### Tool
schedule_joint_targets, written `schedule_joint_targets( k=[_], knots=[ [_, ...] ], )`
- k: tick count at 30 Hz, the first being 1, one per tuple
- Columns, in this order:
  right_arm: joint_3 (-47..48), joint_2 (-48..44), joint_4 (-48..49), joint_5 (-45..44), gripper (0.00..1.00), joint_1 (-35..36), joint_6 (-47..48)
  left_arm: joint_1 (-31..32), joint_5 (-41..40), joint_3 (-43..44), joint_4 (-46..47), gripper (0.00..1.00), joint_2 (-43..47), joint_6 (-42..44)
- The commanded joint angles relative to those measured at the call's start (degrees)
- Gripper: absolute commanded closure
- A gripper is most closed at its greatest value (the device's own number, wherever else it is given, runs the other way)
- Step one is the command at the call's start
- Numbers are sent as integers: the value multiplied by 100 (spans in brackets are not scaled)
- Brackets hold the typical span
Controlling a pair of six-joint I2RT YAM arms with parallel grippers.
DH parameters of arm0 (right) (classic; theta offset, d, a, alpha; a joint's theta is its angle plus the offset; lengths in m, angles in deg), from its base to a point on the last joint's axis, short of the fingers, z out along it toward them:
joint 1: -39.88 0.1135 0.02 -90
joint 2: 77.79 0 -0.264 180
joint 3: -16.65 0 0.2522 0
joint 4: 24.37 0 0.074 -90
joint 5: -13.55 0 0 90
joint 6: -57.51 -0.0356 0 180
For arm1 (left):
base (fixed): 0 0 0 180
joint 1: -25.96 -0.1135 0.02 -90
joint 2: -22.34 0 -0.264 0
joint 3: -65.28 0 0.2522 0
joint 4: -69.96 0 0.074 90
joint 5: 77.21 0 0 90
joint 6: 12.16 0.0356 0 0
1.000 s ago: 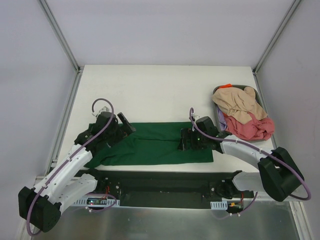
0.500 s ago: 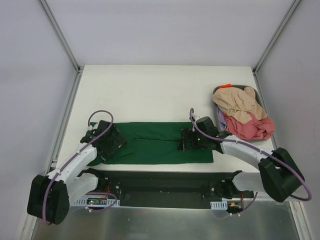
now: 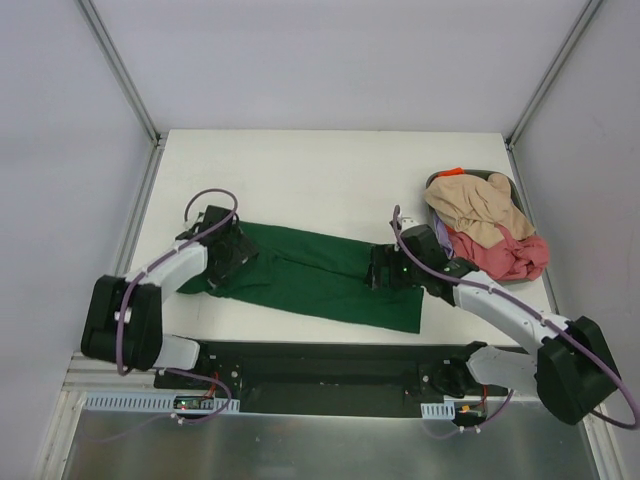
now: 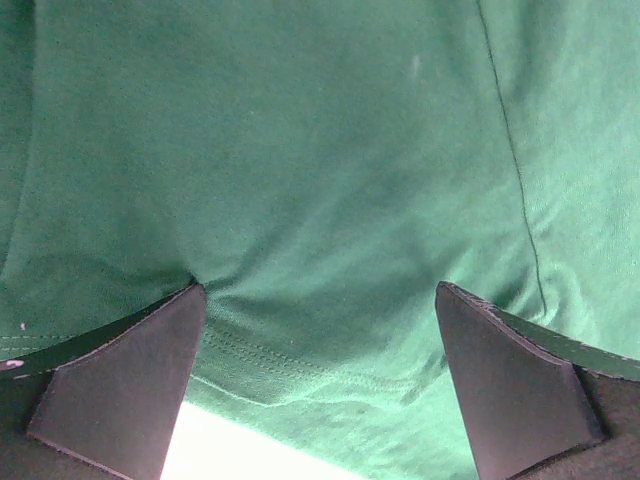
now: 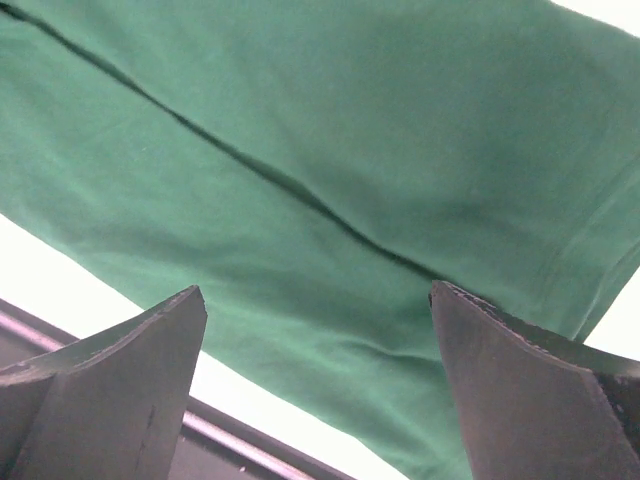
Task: Fold and stack the t-shirts
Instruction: Rotate the tshirt 90 degrees
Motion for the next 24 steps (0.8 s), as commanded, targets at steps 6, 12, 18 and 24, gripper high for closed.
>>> schedule_joint_targets(
  k=[6, 12, 18, 24],
  knots=[
    [721, 1564, -273, -422, 4, -78, -41, -342, 904, 2544, 334, 1, -3107, 555],
    [89, 1135, -2, 255, 4, 853, -620, -369, 2161, 4777, 52, 1, -4699, 248],
    [61, 1431, 543, 1161, 4, 2057, -1043, -35, 2901, 7184, 44, 1, -6518, -446],
    [518, 2346, 1158, 1461, 4, 2559, -1324, 334, 2832, 9102, 52, 1, -7908, -1351]
  ],
)
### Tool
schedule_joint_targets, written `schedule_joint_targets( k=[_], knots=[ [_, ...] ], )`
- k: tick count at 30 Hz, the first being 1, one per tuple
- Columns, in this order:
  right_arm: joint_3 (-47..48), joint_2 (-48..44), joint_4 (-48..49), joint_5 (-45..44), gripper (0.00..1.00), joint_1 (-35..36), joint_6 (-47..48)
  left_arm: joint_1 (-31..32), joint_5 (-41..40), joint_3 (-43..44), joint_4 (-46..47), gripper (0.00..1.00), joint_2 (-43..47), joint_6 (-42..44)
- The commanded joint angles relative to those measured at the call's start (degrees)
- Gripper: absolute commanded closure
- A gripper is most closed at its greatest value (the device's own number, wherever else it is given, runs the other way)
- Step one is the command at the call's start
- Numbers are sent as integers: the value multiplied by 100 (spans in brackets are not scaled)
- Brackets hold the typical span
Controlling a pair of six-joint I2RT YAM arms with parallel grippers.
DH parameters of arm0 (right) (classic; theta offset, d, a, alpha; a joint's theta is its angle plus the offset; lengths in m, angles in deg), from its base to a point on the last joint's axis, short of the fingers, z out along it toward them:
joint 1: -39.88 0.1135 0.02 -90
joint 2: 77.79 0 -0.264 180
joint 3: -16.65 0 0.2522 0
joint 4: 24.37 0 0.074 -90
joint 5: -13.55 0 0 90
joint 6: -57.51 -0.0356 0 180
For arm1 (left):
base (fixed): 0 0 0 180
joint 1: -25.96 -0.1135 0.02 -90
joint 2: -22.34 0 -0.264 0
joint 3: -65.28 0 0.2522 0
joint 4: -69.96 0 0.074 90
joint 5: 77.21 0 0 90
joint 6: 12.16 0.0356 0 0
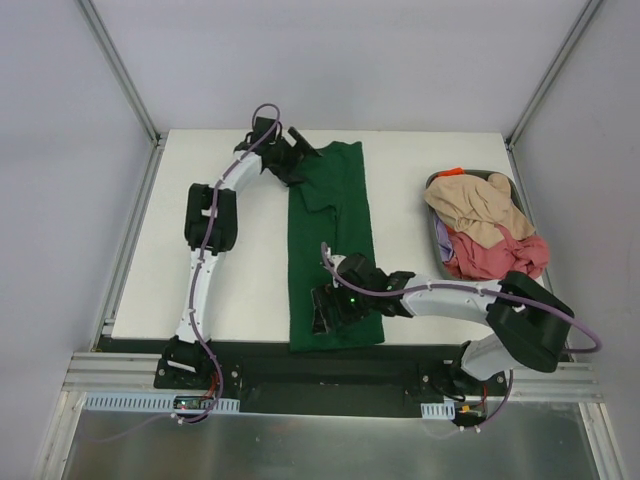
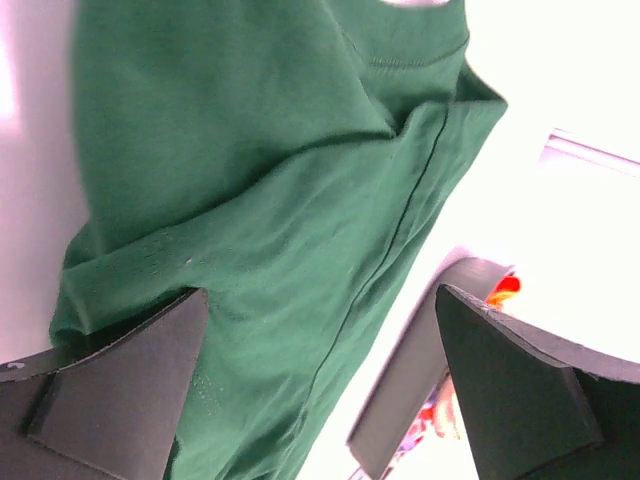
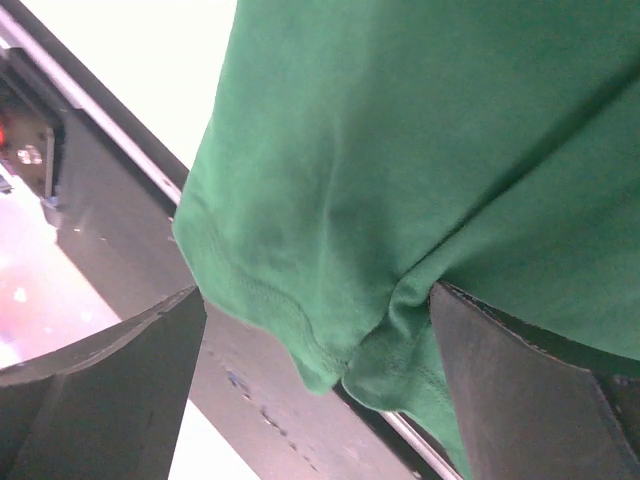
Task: Fold and stack the t-shirts
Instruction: Rotate the tshirt 90 degrees
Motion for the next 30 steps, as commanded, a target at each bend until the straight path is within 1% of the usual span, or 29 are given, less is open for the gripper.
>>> schedule_joint_targets(
  k=[1, 4, 6, 8, 10, 14, 16, 18, 19, 20, 24, 27, 29, 30],
  knots=[
    [208, 567, 293, 504, 4, 236, -433, 346, -368, 870, -206, 1, -1105, -757],
    [410, 568, 303, 451, 4, 228, -380, 381, -598, 1223, -22, 1, -1413, -1004],
    [533, 445, 276, 407, 4, 236, -267, 381, -537, 1294, 250, 1, -1501, -1145],
    [691, 287, 31, 258, 4, 236, -64, 390, -511, 1303, 462, 1, -1519, -1215],
    [832, 103, -302, -57, 4, 236, 138, 399, -493, 1303, 541, 1, -1484, -1198],
    [903, -284, -716, -752, 4, 219, 182, 390, -449, 1320, 542, 1, -1134, -1269],
    [868, -582, -866, -998, 4, 219, 165, 398, -571, 1303, 542, 1, -748, -1103],
    [771, -1109, -1006, -1253, 4, 227, 112, 381, -668, 1189, 542, 1, -282, -909],
    [667, -1328, -1068, -1446, 4, 227, 51, 390, -712, 1128, 533, 1, -54, -778],
    [570, -1609, -1147, -1822, 4, 219, -28, 381, -782, 1084, 507, 1, 201, -628],
    [-53, -2795, -1411, -2641, 4, 210, -519, 372, -827, 838, 103, 1, 1326, 57],
    [-695, -3736, -1464, -2923, 4, 192, -1002, 372, -766, 93, -38, 1, 2205, 549],
    [-1090, -4281, -1438, -2881, 4, 175, -1188, 381, -477, -680, -117, 1, 2924, 866],
    [-1275, -4536, -1420, -2784, 4, 157, -1215, 398, -354, -1266, -152, 1, 3285, 1006]
  ],
)
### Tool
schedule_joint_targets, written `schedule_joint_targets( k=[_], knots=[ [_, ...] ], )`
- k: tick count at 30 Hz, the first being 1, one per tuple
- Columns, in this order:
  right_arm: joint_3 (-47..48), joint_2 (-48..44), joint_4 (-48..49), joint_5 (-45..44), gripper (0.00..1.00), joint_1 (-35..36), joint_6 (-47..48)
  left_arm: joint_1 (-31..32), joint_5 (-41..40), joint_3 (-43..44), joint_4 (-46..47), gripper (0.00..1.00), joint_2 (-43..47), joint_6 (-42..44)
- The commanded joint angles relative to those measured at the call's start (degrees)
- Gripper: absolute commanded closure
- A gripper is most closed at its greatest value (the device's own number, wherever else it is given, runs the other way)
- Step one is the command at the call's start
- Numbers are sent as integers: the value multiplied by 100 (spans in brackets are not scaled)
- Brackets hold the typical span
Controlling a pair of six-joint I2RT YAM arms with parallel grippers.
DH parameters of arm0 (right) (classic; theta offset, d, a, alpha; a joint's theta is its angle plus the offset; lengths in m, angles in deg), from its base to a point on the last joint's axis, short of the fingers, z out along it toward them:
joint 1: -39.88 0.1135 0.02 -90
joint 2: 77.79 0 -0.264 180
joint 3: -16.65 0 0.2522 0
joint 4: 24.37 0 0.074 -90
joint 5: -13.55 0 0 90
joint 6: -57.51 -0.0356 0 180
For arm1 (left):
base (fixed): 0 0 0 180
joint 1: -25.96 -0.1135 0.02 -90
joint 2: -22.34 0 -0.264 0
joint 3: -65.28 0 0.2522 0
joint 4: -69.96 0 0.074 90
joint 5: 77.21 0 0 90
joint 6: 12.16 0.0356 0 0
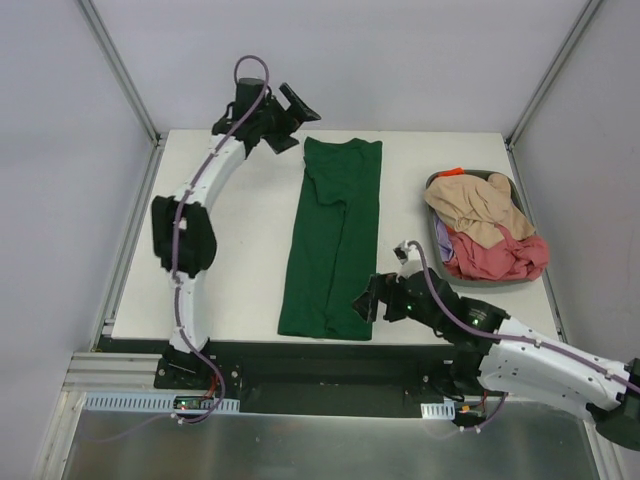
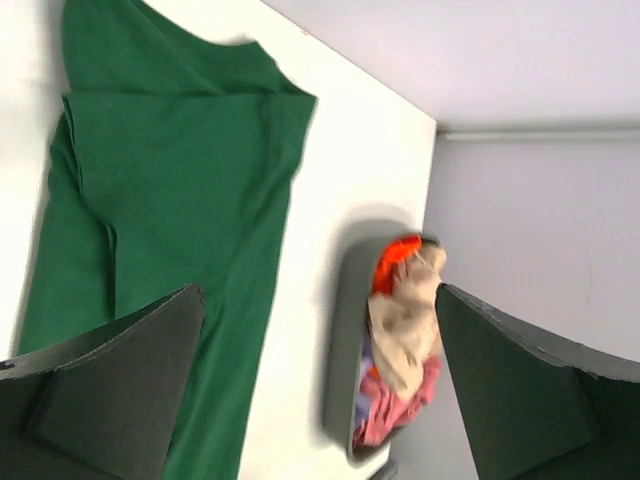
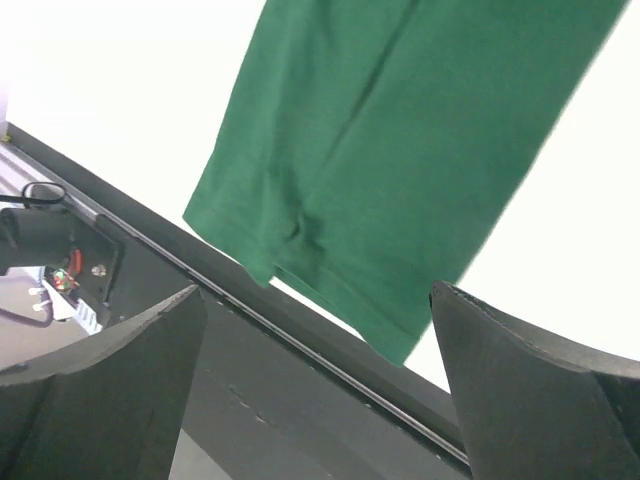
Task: Fold and stack the t-shirts
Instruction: Rotate the tshirt 90 degrees, then grab the bottom of the folded rectangular tshirt with both arms
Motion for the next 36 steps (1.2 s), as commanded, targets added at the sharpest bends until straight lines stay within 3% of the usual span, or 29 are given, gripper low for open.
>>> schedule_joint_targets(
  k=[1, 7, 11, 13, 17, 21, 24, 35, 36],
  knots=[
    [-734, -879, -233, -249, 4, -40, -575, 60, 356, -1700, -240, 1, 2027, 977],
    [-1534, -1636, -14, 129, 4, -66, -1145, 832, -741, -5962, -12, 1, 4622, 1444],
    [-1650, -1506, 118, 516, 4, -84, -1199, 1325, -611, -8204, 348, 1, 5686, 883],
    [-1650, -1286, 179, 596, 4, -75, -1207, 1439, -331, -8927, 576, 3, 6047, 688],
    [-1606, -724, 285, 535, 4, -84, -1331, 1580, 47, -9720, 603, 16, 6759, 468],
    [-1544, -319, 346, 605, 4, -75, -1357, 1703, 136, -10257, 612, 19, 7304, 222],
    [-1693, -213, 601, 596, 1, -84, -1515, 1756, 154, -10442, 612, 27, 7533, 160],
    [-1975, -160, 989, 508, 9, -84, -1709, 2028, 137, -10460, 797, 67, 6911, 90],
    [-1975, -134, 997, 526, 10, -84, -1726, 2046, 119, -10434, 797, 75, 6849, 81]
  ],
)
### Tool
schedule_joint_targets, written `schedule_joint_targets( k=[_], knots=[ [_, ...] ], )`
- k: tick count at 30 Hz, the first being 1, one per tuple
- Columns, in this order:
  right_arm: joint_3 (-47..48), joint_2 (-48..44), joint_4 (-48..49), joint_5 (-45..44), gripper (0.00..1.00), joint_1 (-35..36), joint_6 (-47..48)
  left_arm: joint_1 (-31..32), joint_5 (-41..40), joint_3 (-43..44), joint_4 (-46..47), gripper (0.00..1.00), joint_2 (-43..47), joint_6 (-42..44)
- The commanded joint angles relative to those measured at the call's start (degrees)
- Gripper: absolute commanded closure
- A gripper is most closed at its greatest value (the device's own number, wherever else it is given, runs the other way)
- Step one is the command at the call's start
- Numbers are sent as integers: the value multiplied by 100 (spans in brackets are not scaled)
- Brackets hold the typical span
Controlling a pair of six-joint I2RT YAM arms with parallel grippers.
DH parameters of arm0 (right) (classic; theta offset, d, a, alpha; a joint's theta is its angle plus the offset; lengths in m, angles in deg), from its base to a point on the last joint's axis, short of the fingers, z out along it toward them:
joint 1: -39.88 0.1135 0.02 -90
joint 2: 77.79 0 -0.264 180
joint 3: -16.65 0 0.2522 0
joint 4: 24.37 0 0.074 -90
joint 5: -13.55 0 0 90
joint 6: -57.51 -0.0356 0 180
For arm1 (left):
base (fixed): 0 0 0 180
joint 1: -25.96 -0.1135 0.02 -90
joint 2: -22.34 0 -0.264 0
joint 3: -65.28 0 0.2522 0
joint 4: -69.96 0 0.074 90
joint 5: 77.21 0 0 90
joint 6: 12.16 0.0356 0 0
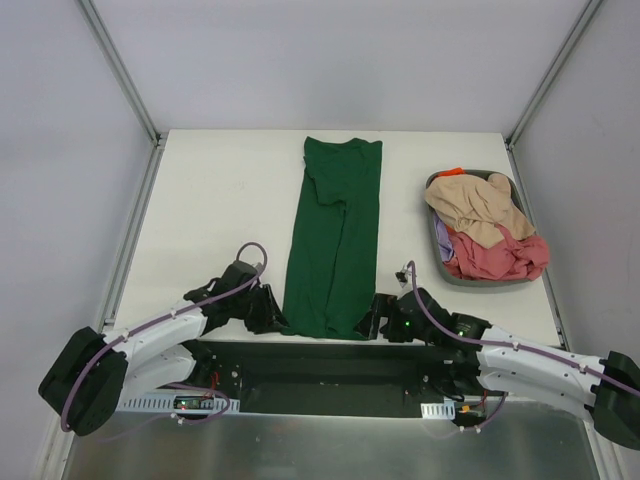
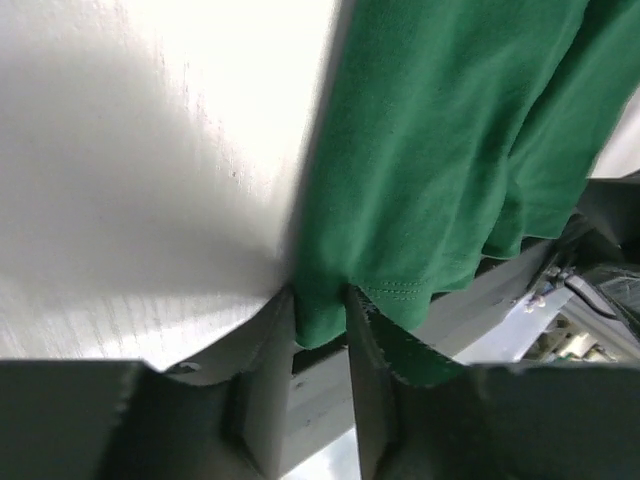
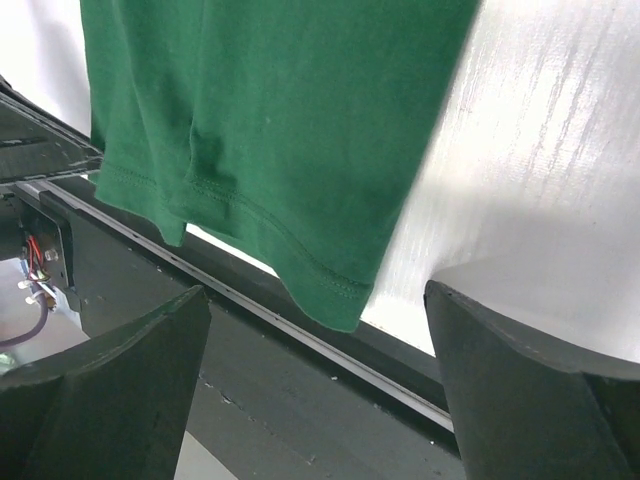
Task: Fold and stack the t-shirts
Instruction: Grab the bottom of the folded rectangular tshirt with both arms
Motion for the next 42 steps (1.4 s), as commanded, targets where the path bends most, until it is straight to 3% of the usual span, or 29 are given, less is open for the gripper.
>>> schedule_joint_targets(
  k=[1, 3, 10, 13, 14, 17, 25, 31, 35, 42],
  knots=[
    [-82, 115, 171, -5, 12, -9, -166, 134, -63, 29, -14, 83, -318, -8],
    [-108, 203, 233, 21, 17, -9, -209, 186, -71, 38, -5, 100, -328, -26],
    [-47, 590, 241, 47, 42, -9, -377, 231, -150, -14, -5, 100, -214, -114],
    [67, 783, 241, 485, 79, -9, -149, 248, -124, -50, -5, 100, -152, -158],
    [102, 818, 241, 539, 98, -1, -96, 248, -28, -58, -5, 100, -100, -175],
    [164, 810, 443, 995, 99, 26, 167, 397, 228, -23, -40, 100, 286, -210],
    [445, 485, 514, 2226, 99, 193, 722, 661, -150, -32, -1093, 100, 2026, -421],
    [480, -86, 558, 2544, 99, 193, 827, 670, -405, 240, -1517, 100, 2801, -352],
    [638, -350, 278, 2167, 99, 141, 959, 670, -879, 643, -1543, 100, 2609, -27],
    [1016, -202, -49, 1270, 100, -745, 1477, 661, -2012, 1689, -1508, 100, 1081, 430]
  ],
)
